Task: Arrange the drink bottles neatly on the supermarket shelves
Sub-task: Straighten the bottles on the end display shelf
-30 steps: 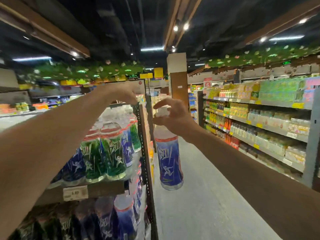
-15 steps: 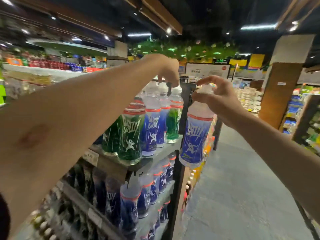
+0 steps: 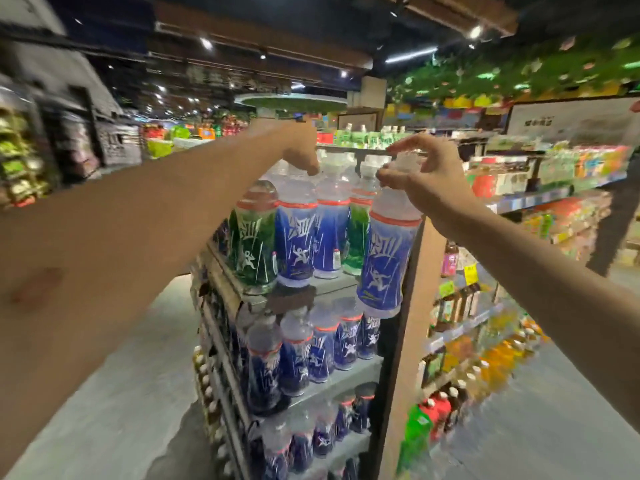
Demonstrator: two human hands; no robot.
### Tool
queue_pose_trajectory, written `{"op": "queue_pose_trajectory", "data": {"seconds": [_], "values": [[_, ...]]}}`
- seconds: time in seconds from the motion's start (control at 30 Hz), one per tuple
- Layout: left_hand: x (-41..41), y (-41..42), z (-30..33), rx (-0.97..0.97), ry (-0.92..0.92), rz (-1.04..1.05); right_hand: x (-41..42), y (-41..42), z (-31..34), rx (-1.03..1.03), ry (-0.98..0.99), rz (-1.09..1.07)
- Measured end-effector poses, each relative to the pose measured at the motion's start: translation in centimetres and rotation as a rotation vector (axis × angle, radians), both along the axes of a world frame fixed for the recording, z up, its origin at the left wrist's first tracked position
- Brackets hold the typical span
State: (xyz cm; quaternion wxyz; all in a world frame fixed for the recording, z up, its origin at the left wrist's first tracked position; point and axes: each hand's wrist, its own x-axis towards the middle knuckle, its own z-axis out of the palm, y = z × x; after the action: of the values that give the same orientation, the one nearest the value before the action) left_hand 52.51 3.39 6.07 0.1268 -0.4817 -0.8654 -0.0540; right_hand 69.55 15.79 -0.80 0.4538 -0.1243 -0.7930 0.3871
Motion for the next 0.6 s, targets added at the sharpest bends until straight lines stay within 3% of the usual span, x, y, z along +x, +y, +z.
{"op": "queue_pose_trajectory", "data": {"seconds": [0.17,0.4,0.6], "values": [[-0.4,-1.2,-0.9,0.023,-0.094,0.098,0.3,-0.2,0.5,-0.025,0.031,0.082],[0.8,0.4,-2.2,0.213,-0.036,-0.006,-0.9,-0.9,1.4,0.012,0.065,0.107],[2.2,1.2,-3.0,0.286,-0.117,-0.040,-2.2,-0.7,0.9,-0.006,0.068,0.065]]}}
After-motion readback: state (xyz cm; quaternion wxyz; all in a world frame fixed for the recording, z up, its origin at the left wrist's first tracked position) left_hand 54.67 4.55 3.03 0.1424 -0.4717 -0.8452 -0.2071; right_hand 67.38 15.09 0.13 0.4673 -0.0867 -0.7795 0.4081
